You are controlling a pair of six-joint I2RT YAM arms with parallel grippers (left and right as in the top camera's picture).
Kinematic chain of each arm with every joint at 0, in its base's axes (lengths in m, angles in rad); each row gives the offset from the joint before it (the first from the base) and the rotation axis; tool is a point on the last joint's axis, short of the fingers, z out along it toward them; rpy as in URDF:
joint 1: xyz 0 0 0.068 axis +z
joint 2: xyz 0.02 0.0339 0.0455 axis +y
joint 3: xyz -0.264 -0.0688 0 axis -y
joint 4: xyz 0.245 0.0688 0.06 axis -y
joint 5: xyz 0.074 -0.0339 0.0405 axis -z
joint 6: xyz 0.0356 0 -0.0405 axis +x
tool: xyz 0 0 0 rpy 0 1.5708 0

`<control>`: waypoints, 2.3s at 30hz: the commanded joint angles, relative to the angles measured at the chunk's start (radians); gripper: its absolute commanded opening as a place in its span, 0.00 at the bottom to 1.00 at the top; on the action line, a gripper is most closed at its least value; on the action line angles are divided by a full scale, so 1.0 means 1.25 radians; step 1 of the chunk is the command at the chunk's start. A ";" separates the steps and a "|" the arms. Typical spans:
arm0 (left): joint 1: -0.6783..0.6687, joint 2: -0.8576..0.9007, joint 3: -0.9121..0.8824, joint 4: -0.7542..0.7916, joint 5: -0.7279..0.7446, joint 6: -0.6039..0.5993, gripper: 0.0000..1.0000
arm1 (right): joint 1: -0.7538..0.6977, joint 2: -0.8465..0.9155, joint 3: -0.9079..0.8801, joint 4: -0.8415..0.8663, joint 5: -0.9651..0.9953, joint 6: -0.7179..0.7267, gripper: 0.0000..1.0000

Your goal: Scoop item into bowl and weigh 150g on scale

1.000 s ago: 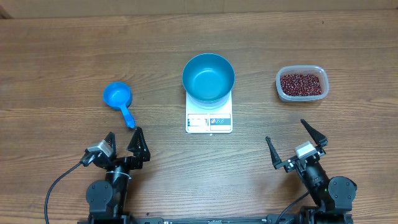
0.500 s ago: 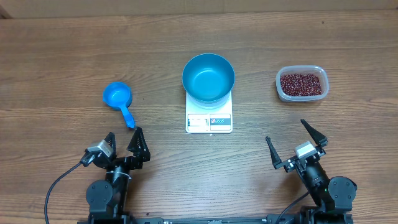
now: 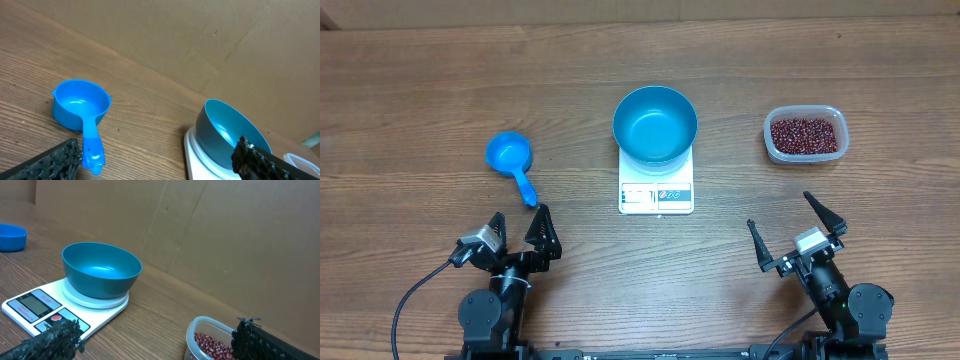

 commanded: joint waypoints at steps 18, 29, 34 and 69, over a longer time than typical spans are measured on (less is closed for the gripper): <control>0.006 -0.008 -0.003 -0.001 0.005 -0.002 1.00 | -0.003 -0.006 -0.009 0.003 0.008 0.006 1.00; 0.006 -0.008 0.058 -0.027 0.107 0.103 1.00 | -0.003 -0.006 -0.009 0.003 0.008 0.006 1.00; 0.006 -0.004 0.176 -0.151 0.087 0.183 1.00 | -0.003 -0.006 -0.009 0.003 0.008 0.006 1.00; 0.006 0.558 0.882 -0.681 -0.101 0.213 0.99 | -0.003 -0.006 -0.009 0.003 0.008 0.006 1.00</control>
